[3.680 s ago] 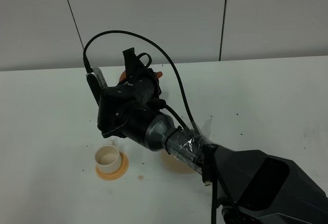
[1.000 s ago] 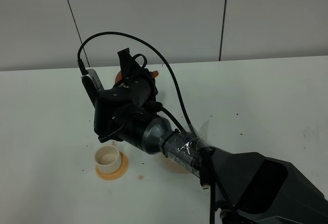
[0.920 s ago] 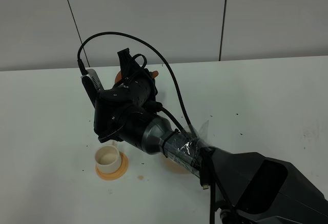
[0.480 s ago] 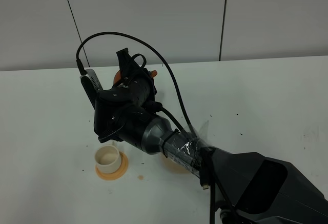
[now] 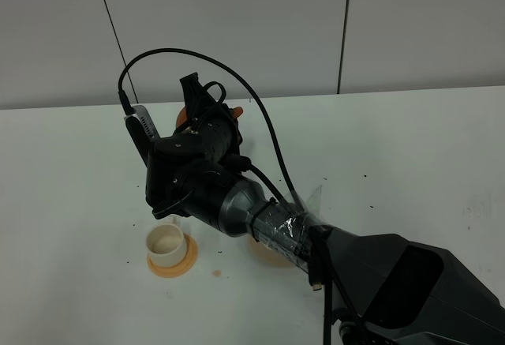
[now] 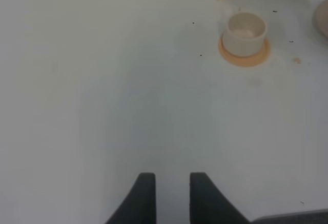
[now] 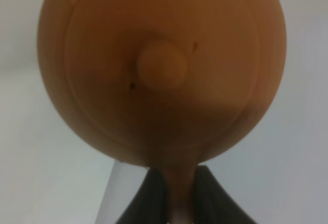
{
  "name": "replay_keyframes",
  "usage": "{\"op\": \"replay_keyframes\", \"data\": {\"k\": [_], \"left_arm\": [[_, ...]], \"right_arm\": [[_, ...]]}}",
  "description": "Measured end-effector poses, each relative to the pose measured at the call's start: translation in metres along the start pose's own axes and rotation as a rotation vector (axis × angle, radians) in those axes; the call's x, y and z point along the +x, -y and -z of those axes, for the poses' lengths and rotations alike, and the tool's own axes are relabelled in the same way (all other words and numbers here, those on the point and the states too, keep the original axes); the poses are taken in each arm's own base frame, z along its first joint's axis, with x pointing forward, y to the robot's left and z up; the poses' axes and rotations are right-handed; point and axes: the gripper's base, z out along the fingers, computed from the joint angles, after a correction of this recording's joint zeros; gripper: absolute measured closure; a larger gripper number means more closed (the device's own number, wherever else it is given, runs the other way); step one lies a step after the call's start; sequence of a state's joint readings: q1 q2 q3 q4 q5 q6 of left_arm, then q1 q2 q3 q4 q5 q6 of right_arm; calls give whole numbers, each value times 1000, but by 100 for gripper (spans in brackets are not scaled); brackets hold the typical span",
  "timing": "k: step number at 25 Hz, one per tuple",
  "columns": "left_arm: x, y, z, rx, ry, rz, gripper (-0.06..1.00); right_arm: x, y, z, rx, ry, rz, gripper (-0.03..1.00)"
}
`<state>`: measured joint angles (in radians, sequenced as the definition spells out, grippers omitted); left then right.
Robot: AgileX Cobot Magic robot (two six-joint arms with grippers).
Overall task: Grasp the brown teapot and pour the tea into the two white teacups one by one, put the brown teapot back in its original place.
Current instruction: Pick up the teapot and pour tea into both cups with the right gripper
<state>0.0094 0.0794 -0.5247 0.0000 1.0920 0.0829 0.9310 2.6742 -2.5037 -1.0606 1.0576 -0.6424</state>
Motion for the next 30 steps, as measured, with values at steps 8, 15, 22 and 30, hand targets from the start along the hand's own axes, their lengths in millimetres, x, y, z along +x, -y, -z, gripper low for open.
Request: {"op": "replay_keyframes", "data": {"k": [8, 15, 22, 30], "left_arm": [[0, 0, 0, 0, 0, 0, 71], [0, 0, 0, 0, 0, 0, 71], [0, 0, 0, 0, 0, 0, 71], [0, 0, 0, 0, 0, 0, 71]], "right_arm": [[3, 0, -3, -1, -7, 20, 87], [3, 1, -3, 1, -8, 29, 87], [3, 1, -3, 2, -8, 30, 87], [3, 1, -3, 2, -9, 31, 87]]}}
